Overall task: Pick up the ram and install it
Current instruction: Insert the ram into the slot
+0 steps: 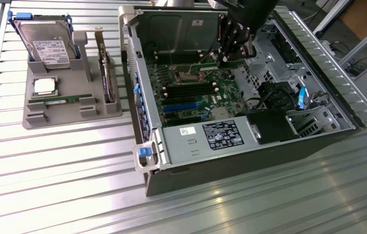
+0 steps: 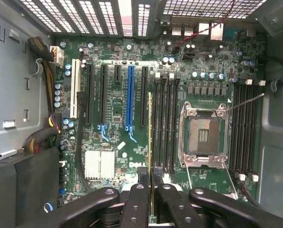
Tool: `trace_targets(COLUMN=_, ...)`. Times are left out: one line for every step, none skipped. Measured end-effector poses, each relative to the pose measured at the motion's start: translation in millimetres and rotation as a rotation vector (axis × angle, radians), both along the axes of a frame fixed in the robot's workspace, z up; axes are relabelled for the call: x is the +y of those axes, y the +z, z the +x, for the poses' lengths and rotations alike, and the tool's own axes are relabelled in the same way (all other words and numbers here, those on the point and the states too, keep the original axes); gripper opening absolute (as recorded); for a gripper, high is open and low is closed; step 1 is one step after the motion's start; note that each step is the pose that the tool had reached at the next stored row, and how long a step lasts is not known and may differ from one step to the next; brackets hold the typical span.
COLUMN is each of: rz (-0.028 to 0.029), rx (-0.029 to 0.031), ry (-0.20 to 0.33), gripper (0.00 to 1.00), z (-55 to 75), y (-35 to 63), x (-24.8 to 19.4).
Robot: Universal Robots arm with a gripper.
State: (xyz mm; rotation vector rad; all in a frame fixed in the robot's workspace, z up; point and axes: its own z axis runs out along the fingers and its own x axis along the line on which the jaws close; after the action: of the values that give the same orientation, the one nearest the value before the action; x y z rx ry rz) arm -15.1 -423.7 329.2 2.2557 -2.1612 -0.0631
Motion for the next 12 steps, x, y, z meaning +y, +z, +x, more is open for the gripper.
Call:
trace_targets(rz=0.0001, rx=0.0001, ry=0.0, gripper=0.13, z=0.0, y=-0.7, x=0.0)
trace_targets(rz=0.0001, rx=0.0001, ry=0.0, gripper=0.13, z=0.0, y=-1.1, x=0.0)
trace_targets(rz=0.0, rx=0.0001, ry=0.0, gripper=0.13, z=0.0, y=-1.4, x=0.0)
trace_targets(rz=0.0, rx=0.0001, ry=0.0, gripper=0.13, z=0.0, y=-1.7, x=0.0)
trace_targets(rz=0.0, rx=0.0001, ry=0.0, gripper=0.13, z=0.0, y=-1.9, x=0.0)
trace_targets(rz=0.0, rx=0.0001, ry=0.0, gripper=0.13, z=0.0, y=-2.3, x=0.0)
trace_targets(rz=0.0, rx=0.0001, ry=0.0, gripper=0.13, z=0.0, y=-3.0, x=0.0)
trace_targets(rz=0.0001, rx=0.0001, ry=0.0, gripper=0.13, z=0.0, y=-3.4, x=0.0)
trace_targets(rz=0.0, rx=0.0001, ry=0.0, gripper=0.13, z=0.0, y=-3.8, x=-0.1)
trace_targets(rz=0.0001, rx=0.0001, ry=0.0, gripper=0.13, z=0.0, y=-4.3, x=-0.1)
trace_targets(rz=0.0001, rx=0.0001, ry=0.0, gripper=0.13, z=0.0, y=-4.7, x=-0.1)
trace_targets(rz=0.0, rx=0.0001, ry=0.0, gripper=0.13, z=0.0, y=-5.1, x=-0.1)
